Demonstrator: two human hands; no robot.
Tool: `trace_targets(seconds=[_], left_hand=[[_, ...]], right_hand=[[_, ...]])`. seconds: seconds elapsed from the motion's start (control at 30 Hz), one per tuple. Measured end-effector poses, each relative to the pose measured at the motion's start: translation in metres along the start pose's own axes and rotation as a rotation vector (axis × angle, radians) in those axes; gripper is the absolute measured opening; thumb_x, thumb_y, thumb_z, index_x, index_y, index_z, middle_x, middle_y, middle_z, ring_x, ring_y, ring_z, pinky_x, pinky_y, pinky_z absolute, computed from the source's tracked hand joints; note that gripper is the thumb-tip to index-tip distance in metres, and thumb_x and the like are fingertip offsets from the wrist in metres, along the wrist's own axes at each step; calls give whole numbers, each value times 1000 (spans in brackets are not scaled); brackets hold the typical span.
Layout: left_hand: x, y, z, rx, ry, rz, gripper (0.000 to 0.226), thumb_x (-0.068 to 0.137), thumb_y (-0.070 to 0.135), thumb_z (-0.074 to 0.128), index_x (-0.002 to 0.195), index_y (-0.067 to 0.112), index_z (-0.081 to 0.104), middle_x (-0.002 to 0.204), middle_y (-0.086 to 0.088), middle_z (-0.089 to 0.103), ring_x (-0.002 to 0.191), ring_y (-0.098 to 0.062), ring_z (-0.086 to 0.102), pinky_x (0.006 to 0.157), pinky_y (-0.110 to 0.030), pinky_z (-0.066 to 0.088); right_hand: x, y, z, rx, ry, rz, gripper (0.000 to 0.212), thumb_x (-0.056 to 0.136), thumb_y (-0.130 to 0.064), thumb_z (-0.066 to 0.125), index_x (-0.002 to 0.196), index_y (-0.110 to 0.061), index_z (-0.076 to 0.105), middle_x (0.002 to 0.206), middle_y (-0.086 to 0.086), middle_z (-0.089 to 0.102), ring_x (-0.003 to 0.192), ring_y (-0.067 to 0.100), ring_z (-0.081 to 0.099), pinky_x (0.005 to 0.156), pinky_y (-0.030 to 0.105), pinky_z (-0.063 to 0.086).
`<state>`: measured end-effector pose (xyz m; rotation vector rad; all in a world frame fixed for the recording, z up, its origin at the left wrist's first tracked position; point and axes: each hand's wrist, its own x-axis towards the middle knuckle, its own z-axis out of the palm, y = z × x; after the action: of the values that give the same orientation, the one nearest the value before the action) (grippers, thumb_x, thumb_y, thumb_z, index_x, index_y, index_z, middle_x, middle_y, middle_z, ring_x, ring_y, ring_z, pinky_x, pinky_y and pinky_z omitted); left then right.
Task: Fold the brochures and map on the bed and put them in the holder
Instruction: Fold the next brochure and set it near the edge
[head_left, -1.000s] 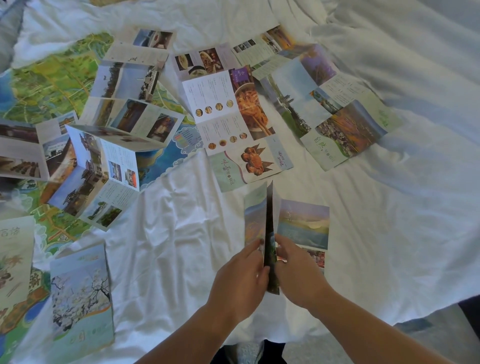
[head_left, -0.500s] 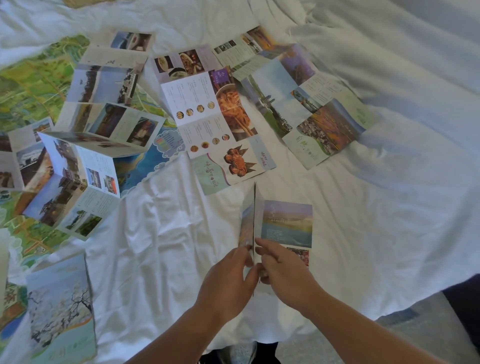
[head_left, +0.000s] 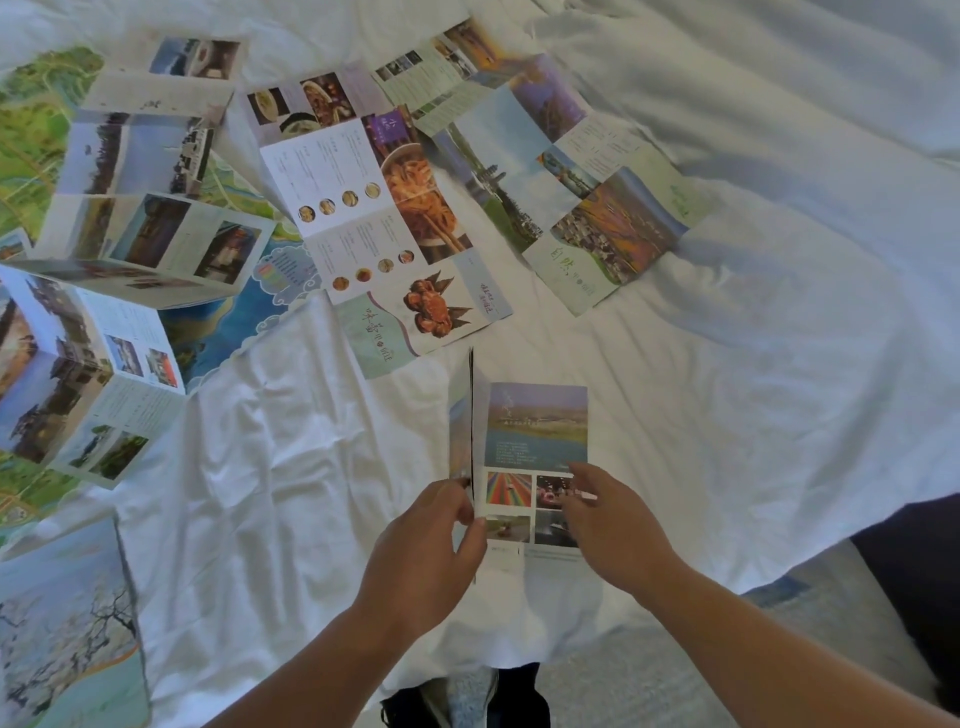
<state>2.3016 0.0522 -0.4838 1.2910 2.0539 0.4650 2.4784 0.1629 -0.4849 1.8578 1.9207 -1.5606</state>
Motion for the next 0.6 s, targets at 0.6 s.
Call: trace_targets(seconds=[0.6], left_hand=[[-3, 18, -5, 179, -22, 115, 16, 95, 38, 50, 86, 31, 39, 141, 24, 43, 89, -5, 61, 70, -28, 52]], right_hand=[[12, 31, 1, 93, -11, 99, 18, 98, -30, 51, 108, -39, 39, 83, -27, 46, 71, -3, 52, 55, 16, 37]])
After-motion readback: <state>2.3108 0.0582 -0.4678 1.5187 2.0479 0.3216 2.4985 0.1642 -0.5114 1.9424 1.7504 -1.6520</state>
